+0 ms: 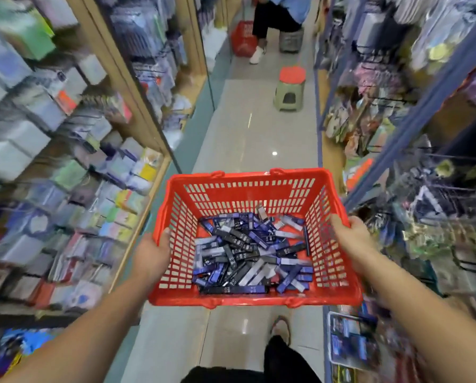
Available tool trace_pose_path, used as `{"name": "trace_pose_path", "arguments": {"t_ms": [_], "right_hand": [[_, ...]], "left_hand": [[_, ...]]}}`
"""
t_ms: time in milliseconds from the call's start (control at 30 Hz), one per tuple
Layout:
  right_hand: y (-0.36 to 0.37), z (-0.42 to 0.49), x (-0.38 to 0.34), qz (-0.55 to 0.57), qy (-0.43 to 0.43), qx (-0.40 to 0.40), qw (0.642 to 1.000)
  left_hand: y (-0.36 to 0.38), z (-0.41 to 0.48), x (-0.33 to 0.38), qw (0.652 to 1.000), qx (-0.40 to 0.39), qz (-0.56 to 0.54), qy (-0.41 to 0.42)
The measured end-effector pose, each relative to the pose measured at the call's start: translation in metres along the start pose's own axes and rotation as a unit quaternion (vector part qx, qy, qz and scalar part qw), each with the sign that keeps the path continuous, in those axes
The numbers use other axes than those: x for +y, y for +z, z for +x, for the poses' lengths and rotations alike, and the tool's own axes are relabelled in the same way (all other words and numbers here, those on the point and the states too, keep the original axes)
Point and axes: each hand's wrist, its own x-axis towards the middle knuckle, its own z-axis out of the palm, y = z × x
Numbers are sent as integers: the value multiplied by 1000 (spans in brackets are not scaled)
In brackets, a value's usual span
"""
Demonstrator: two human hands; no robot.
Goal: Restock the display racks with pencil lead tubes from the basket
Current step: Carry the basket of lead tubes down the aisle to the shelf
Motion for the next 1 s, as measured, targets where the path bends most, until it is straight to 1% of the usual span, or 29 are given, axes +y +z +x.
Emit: {"name": "trace_pose_path", "arguments": {"t_ms": [67,133,267,333,433,567,733,867,1000], "right_hand": [[-8,41,-27,-14,-22,-3,1000],[-11,80,-56,-18,-26,-16,999],[-5,154,-116,6,-47,-44,998],[4,198,-140,13,-29,-47,998],[21,265,-173,37,19,-39,998],[46,346,-238,51,39,-44,997],[63,468,-317,36,30,-35,998],[67,551,-371,57,23,-22,998],[70,649,-413,78,27,-30,996]], "left_hand": [[13,21,37,1000,6,-8,5],[22,45,66,1000,13,-5,10],[41,104,121,999,25,-33,-20],[51,138,148,999,20,-37,-19],[66,200,186,998,19,-45,-39],[87,298,237,997,27,-69,-21],[116,420,322,997,22,-70,-16],[138,498,395,998,23,-54,9],[181,574,460,998,19,-54,28]]}}
